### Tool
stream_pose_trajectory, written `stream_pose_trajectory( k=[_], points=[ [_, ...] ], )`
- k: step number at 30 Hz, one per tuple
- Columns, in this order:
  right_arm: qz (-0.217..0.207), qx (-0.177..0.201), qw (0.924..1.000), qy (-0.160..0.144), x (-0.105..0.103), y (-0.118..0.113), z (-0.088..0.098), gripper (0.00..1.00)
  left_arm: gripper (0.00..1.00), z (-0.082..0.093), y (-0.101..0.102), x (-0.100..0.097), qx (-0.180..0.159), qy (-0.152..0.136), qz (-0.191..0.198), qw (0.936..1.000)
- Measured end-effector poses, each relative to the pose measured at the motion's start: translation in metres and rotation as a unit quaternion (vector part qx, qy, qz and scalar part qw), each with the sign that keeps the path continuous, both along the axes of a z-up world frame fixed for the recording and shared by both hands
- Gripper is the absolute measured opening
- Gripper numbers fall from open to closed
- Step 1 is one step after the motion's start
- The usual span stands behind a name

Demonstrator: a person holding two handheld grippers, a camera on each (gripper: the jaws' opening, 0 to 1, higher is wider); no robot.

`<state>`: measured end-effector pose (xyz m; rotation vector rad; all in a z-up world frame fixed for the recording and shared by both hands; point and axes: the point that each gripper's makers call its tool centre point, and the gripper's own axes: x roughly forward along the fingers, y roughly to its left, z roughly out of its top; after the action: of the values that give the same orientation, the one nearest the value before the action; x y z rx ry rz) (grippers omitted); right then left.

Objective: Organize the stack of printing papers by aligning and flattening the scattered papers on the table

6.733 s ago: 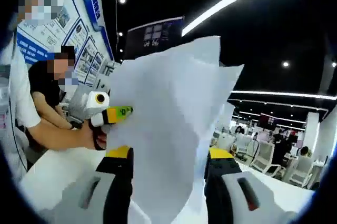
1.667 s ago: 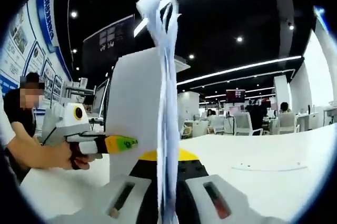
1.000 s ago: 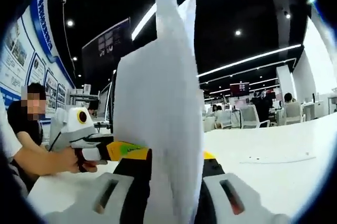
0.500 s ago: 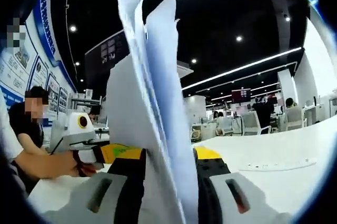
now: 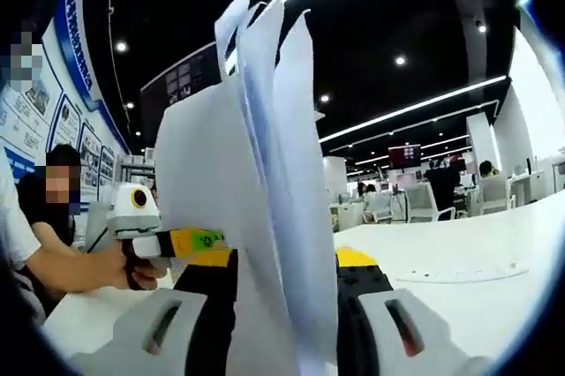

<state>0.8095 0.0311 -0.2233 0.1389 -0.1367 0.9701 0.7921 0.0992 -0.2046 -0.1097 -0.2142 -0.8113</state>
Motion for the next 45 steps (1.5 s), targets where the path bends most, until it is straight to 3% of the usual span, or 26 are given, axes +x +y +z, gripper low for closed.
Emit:
stream_pose_trajectory(
  k=[8,9,12,15,18,20,22,24,27,28,30,33,35,37,39,41,43,44,45],
  points=[
    [0.002,-0.012,0.9999,0.008,0.001,-0.004,-0.004,0.44,0.06,0.003,0.001,-0.007,-0.012,0.002,-0.027,0.9995],
    [-0.005,-0.005,1.0,0.0,0.002,-0.009,0.003,0.47,0.06,0.009,0.003,-0.009,-0.038,0.006,-0.041,0.9984],
    [-0.007,0.0,1.0,-0.002,0.002,-0.012,0.006,0.5,0.06,0.01,0.007,-0.009,-0.04,0.008,-0.038,0.9984],
    [-0.009,0.016,0.9998,-0.007,0.002,-0.018,0.012,0.5,0.06,0.02,0.018,-0.01,-0.086,0.017,-0.055,0.9946],
    [-0.002,0.012,0.9999,-0.012,0.0,-0.017,0.011,0.5,0.06,0.023,0.022,-0.014,-0.09,0.016,-0.067,0.9935],
    [0.009,0.029,0.9995,-0.01,-0.003,-0.017,0.017,0.5,0.06,0.025,0.021,-0.017,-0.102,0.031,-0.084,0.9907],
    [0.028,0.075,0.9968,0.004,-0.009,-0.02,0.03,0.47,0.06,0.029,0.024,-0.02,-0.118,0.043,-0.099,0.9871],
    [0.04,0.102,0.9938,0.019,-0.013,-0.024,0.041,0.44,0.06,0.032,0.026,-0.024,-0.143,0.069,-0.126,0.9792],
    [0.051,0.103,0.9933,0.01,-0.023,-0.025,0.056,0.42,0.06,0.041,0.03,-0.03,-0.17,0.081,-0.157,0.9694],
    [0.055,0.103,0.9931,0.009,-0.025,-0.026,0.059,0.43,0.05,0.044,0.032,-0.033,-0.172,0.08,-0.16,0.9687],
    [0.066,0.109,0.9919,0.006,-0.027,-0.028,0.069,0.44,0.05,0.051,0.036,-0.039,-0.198,0.091,-0.177,0.9597],
    [0.085,0.101,0.9909,0.025,-0.026,-0.026,0.073,0.47,0.05,0.063,0.038,-0.044,-0.197,0.083,-0.19,0.9582],
    [0.092,0.099,0.9904,0.028,-0.024,-0.026,0.074,0.48,0.05,0.072,0.034,-0.052,-0.199,0.085,-0.215,0.9522],
    [0.135,0.102,0.9845,0.049,-0.029,-0.02,0.074,0.5,0.05,0.076,0.026,-0.06,-0.181,0.09,-0.242,0.949],
    [0.153,0.099,0.9819,0.052,-0.032,-0.016,0.073,0.52,0.05,0.077,0.018,-0.068,-0.155,0.093,-0.258,0.9491],
    [0.18,0.107,0.9765,0.053,-0.04,-0.011,0.076,0.53,0.05,0.076,0.015,-0.069,-0.126,0.097,-0.254,0.9539],
    [0.189,0.103,0.9754,0.048,-0.044,-0.009,0.077,0.53,0.05,0.076,0.01,-0.075,-0.109,0.106,-0.273,0.9498],
    [0.205,0.097,0.9732,0.035,-0.052,-0.005,0.078,0.51,0.05,0.076,0.009,-0.071,-0.1,0.107,-0.265,0.9531],
    [0.212,0.089,0.9729,0.029,-0.056,-0.003,0.077,0.42,0.05,0.076,0.007,-0.07,-0.092,0.107,-0.263,0.9544]
  ],
)
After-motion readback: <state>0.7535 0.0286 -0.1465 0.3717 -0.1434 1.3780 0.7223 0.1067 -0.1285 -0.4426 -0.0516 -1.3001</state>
